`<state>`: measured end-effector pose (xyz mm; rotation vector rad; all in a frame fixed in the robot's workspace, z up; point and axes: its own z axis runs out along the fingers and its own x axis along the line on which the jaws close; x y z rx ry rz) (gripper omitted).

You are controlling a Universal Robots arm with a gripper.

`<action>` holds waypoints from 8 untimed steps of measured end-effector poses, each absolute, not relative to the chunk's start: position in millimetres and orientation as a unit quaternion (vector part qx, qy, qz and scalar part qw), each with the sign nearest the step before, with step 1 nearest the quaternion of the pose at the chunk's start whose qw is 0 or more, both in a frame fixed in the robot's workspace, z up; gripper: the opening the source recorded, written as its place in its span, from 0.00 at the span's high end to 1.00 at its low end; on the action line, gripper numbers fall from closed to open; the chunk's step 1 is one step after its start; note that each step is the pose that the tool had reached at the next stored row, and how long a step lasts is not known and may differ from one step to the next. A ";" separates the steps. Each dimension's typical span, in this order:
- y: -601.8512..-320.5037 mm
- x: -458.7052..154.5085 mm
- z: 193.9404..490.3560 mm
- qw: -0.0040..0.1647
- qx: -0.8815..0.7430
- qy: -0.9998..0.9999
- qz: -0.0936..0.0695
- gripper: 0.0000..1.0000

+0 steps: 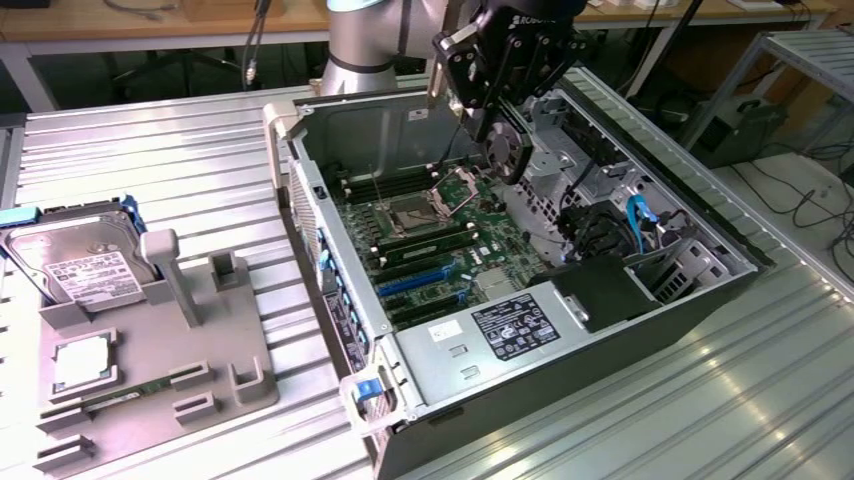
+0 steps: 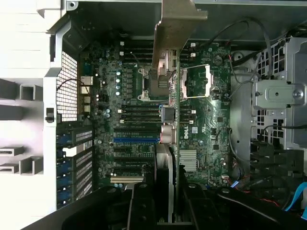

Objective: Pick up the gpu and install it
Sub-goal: 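Pick up the gpu and move the gpu toward the slot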

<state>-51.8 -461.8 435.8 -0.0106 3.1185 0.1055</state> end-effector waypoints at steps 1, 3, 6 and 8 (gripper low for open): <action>-461.8 -51.8 435.8 0.011 -0.003 0.999 0.034 0.72; -461.7 -51.7 435.9 0.011 -0.003 0.999 0.034 0.72; -461.7 -51.7 435.9 0.011 -0.003 0.999 0.034 0.72; -461.7 -51.7 435.9 0.011 -0.003 0.999 0.034 0.72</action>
